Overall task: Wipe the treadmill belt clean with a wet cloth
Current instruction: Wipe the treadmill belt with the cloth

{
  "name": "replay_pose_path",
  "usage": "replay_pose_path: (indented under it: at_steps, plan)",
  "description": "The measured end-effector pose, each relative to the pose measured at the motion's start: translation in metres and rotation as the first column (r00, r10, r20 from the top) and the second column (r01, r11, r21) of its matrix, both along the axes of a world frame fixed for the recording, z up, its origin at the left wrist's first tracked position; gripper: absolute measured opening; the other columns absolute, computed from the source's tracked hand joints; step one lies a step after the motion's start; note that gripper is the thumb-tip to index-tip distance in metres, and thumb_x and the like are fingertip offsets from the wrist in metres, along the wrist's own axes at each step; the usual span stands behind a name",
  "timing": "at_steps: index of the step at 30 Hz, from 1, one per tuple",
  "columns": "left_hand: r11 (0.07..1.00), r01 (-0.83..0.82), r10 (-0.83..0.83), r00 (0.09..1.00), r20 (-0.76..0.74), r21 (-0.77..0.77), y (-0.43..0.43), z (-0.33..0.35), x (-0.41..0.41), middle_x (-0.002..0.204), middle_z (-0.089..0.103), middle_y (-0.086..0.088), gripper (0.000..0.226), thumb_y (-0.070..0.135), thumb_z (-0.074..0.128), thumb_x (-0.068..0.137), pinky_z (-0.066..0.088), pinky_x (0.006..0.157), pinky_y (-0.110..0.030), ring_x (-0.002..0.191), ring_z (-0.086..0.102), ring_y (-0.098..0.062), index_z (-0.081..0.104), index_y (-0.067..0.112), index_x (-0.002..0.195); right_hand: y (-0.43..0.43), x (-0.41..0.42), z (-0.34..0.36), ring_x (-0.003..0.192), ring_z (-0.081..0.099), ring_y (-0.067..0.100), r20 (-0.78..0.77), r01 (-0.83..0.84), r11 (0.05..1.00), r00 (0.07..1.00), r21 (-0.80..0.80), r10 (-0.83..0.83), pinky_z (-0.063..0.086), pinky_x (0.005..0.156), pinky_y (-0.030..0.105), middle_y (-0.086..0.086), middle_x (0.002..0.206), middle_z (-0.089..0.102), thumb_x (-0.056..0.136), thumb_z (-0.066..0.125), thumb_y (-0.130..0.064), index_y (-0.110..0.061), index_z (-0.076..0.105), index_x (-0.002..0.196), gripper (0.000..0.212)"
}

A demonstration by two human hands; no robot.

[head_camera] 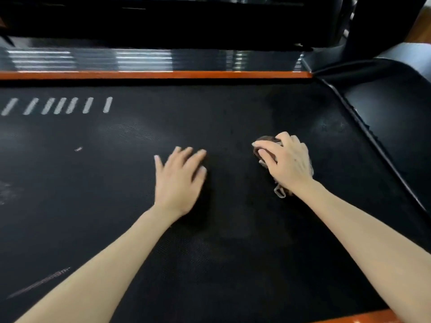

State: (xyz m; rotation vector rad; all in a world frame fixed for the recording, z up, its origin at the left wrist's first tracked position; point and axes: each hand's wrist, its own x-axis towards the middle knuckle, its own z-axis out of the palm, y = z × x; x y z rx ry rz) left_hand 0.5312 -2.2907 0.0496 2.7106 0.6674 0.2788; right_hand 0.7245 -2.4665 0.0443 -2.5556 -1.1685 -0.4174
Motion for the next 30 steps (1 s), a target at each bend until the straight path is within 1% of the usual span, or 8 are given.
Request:
replay_pose_path:
  at_steps: [3,10,13,17,22,26,28,30]
  plan:
    - [0.982,-0.183,0.187,0.97,0.158,-0.042,0.041,0.016,-0.001,0.144,0.045,-0.005,0.037,0.024,0.044,0.098,0.005,0.116,-0.048,0.141,0.026,-0.026,0.053,0.02,0.133,-0.002,-0.002,0.001,0.088,0.051,0.031,0.037,0.03,0.999,0.999,-0.033,-0.029,0.037,0.077,0.042,0.006,0.104,0.055,0.084,0.042,-0.058,-0.035,0.069,0.106,0.041]
    - [0.993,0.072,-0.056,0.985,-0.162,0.095,0.092,0.019,0.088,0.159,0.012,0.002,0.047,0.038,0.026,0.102,-0.004,0.118,-0.044,0.146,0.0,-0.025,0.024,0.033,0.148,0.009,0.027,-0.001,0.084,0.053,0.03,0.049,-0.085,0.996,0.995,0.031,0.083,0.039,0.072,0.04,0.004,0.098,0.057,0.088,0.043,-0.049,-0.031,0.072,0.103,0.037]
    - [0.984,0.127,-0.088,0.955,-0.282,0.123,0.085,0.001,0.112,0.16,0.002,0.001,0.051,0.048,0.016,0.1,-0.007,0.116,-0.049,0.146,-0.007,-0.025,0.01,0.037,0.15,0.03,0.064,-0.003,0.088,0.053,0.031,0.049,0.023,0.999,0.998,0.042,-0.025,0.039,0.076,0.041,0.006,0.103,0.056,0.09,0.048,-0.048,-0.032,0.071,0.106,0.032]
    - [0.98,0.12,-0.078,0.966,-0.246,0.161,0.083,-0.013,0.115,0.16,0.003,0.0,0.053,0.051,0.015,0.098,-0.006,0.116,-0.05,0.146,-0.006,-0.025,0.01,0.039,0.149,0.065,0.098,0.002,0.106,0.047,0.031,-0.029,0.182,0.983,0.983,-0.023,-0.183,0.037,0.089,0.042,0.007,0.117,0.051,0.094,0.051,-0.042,-0.032,0.065,0.115,0.027]
    - [0.977,0.124,-0.083,0.969,-0.233,0.171,0.083,-0.011,0.115,0.16,0.002,0.0,0.053,0.051,0.013,0.097,-0.006,0.116,-0.05,0.146,-0.006,-0.025,0.008,0.04,0.149,0.053,0.044,0.004,0.077,0.053,0.027,-0.066,-0.135,0.982,0.987,0.134,0.145,0.05,0.069,0.038,0.008,0.089,0.055,0.088,0.052,-0.044,-0.025,0.073,0.101,0.032]
    - [0.978,0.128,-0.083,0.964,-0.254,0.164,0.085,-0.011,0.116,0.16,-0.001,0.001,0.053,0.051,0.013,0.098,-0.007,0.116,-0.05,0.146,-0.009,-0.024,0.005,0.04,0.149,0.03,0.0,0.004,0.081,0.053,0.017,-0.134,-0.485,0.872,0.862,0.059,0.489,0.043,0.07,0.026,0.002,0.094,0.056,0.089,0.05,-0.05,-0.029,0.07,0.109,0.035]
    - [0.979,0.128,-0.084,0.964,-0.254,0.161,0.085,-0.012,0.116,0.16,-0.002,0.002,0.053,0.051,0.012,0.098,-0.007,0.116,-0.049,0.146,-0.01,-0.023,0.003,0.041,0.149,0.042,0.031,0.004,0.077,0.055,0.019,-0.055,-0.486,0.874,0.873,-0.008,0.485,0.043,0.066,0.029,0.003,0.089,0.056,0.088,0.048,-0.051,-0.033,0.071,0.107,0.035]
    - [0.978,0.131,-0.087,0.963,-0.254,0.161,0.085,-0.013,0.116,0.16,-0.002,0.002,0.053,0.051,0.011,0.097,-0.007,0.116,-0.049,0.146,-0.01,-0.023,0.003,0.041,0.149,0.068,0.082,0.007,0.082,0.057,0.027,0.055,-0.257,0.965,0.964,-0.043,0.259,0.045,0.068,0.036,0.006,0.091,0.056,0.09,0.046,-0.052,-0.035,0.069,0.108,0.034]
